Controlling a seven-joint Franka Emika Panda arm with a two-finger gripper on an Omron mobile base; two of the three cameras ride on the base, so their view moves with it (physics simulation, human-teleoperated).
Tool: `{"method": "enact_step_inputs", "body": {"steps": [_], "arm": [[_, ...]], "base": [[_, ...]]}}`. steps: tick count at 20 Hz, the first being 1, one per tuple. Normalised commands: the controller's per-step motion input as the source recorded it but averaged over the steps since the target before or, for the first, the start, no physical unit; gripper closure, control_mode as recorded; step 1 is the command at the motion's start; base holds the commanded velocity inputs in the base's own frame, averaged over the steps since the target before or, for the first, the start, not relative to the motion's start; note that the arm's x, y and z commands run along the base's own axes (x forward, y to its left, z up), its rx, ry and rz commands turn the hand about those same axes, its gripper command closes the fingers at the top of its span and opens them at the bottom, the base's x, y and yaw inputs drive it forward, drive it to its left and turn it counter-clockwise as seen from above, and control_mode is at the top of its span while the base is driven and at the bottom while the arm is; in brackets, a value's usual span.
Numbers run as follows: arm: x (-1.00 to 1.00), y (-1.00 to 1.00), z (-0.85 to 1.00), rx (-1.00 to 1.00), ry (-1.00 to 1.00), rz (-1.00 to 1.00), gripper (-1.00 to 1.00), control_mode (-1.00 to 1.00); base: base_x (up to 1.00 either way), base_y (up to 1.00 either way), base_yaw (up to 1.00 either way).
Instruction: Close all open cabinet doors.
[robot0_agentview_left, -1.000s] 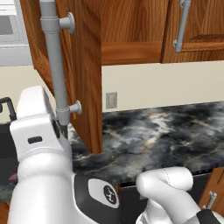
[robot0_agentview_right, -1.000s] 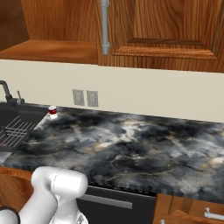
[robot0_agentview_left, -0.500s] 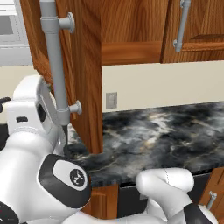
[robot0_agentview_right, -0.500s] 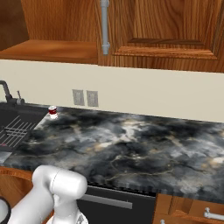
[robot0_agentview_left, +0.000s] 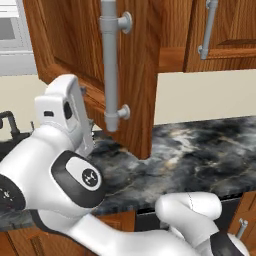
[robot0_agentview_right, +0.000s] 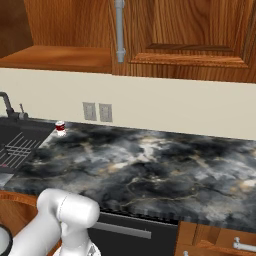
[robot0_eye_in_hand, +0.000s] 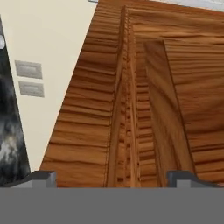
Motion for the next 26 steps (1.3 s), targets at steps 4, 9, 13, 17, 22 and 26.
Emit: {"method": "enact_step_inputs", "body": {"steps": [4,9,13,17,22,26], "arm": [[0.39,-0.80,-0.05,0.03,0.00,-0.14,-1.00,-1.00],[0.55,-0.77,-0.03,0.06,0.00,-0.09,-1.00,-1.00],[0.79,-0.58,0.00,0.08,0.00,-0.04,-1.00,-1.00],[0.90,-0.40,0.00,0.10,0.00,0.00,-1.00,-1.00],[0.90,-0.33,0.00,0.10,0.00,0.00,-1.00,-1.00],[0.89,-0.37,0.00,0.10,0.00,0.00,-1.00,-1.00]], "base": [[0.00,0.00,0.00],[0.00,0.00,0.00],[0.00,0.00,0.00],[0.00,0.00,0.00],[0.00,0.00,0.00],[0.00,0.00,0.00]]}}
